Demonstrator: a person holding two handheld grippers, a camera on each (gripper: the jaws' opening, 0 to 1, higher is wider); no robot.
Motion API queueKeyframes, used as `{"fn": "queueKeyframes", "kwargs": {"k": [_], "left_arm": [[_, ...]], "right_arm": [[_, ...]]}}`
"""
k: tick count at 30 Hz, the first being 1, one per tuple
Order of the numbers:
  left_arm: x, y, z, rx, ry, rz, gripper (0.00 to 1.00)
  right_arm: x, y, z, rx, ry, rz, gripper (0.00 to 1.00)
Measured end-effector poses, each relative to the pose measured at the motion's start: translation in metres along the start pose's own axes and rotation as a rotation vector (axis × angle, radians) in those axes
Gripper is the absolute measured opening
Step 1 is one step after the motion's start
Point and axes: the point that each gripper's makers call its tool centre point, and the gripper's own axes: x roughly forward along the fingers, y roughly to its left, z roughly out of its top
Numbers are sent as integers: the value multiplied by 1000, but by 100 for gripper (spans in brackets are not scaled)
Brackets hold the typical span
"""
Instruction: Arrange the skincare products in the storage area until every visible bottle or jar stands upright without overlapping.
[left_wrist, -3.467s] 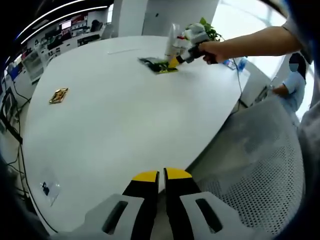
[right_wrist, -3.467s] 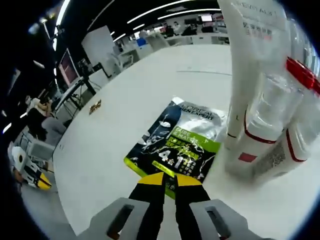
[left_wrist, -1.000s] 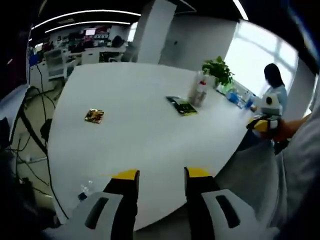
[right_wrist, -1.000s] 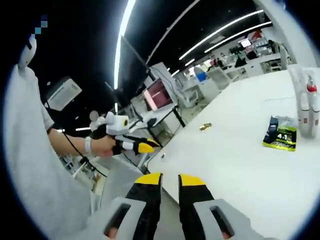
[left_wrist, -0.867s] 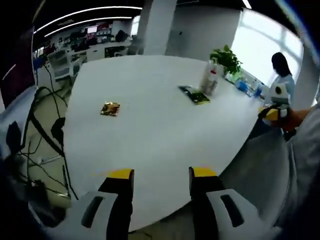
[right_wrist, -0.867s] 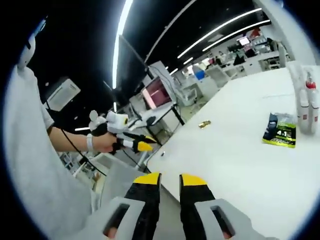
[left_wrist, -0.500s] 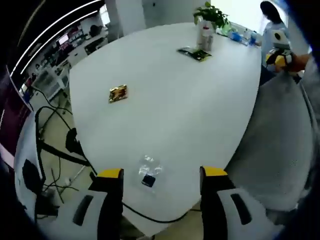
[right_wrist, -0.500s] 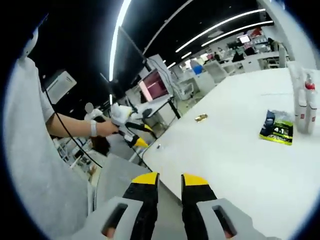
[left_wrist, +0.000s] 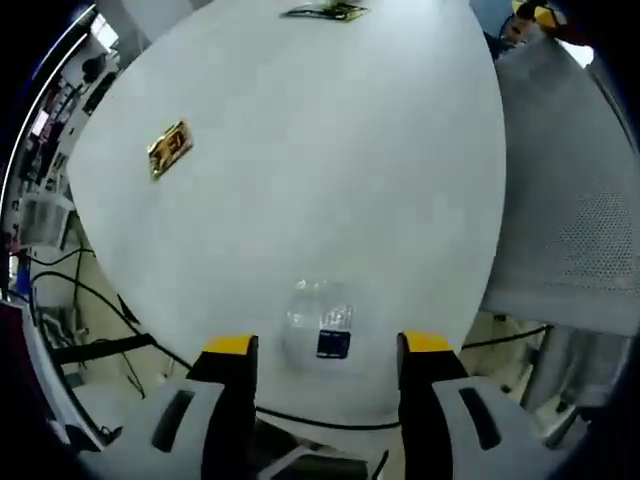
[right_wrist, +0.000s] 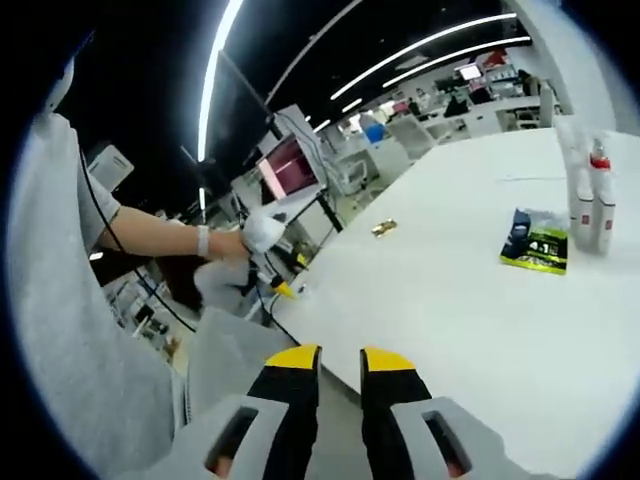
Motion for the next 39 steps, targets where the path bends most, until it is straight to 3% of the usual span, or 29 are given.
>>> {"fn": "queueKeyframes", "kwargs": {"k": [6, 12, 13, 14, 17, 19, 28, 34, 39], "left_arm": [[11, -4, -3, 71, 49, -29, 55], [12, -4, -6, 59, 68, -43, 54], [13, -11, -7, 36, 71, -88, 51], [12, -6, -7, 43, 74, -60, 50], [12, -7, -7, 50, 74, -65, 47], [11, -8, -7, 55, 79, -67, 39], [13, -17, -9, 60, 112, -66, 27], [10, -29, -3, 1, 69, -77, 28], [1, -36, 12, -43, 1, -59, 27]], "right_arm": [[-1, -2, -1, 8, 0, -22, 11], [0, -3, -1, 3, 4, -24, 10], [1, -2, 0, 1, 2, -22, 9], [1, -2, 0, 0, 1, -22, 9], [2, -2, 0, -6, 1, -24, 9], [2, -2, 0, -9, 1, -25, 9], [0, -3, 1, -12, -12, -26, 7], [0, -3, 2, -11, -17, -16, 7], [2, -3, 2, -12, -16, -4, 7]]}}
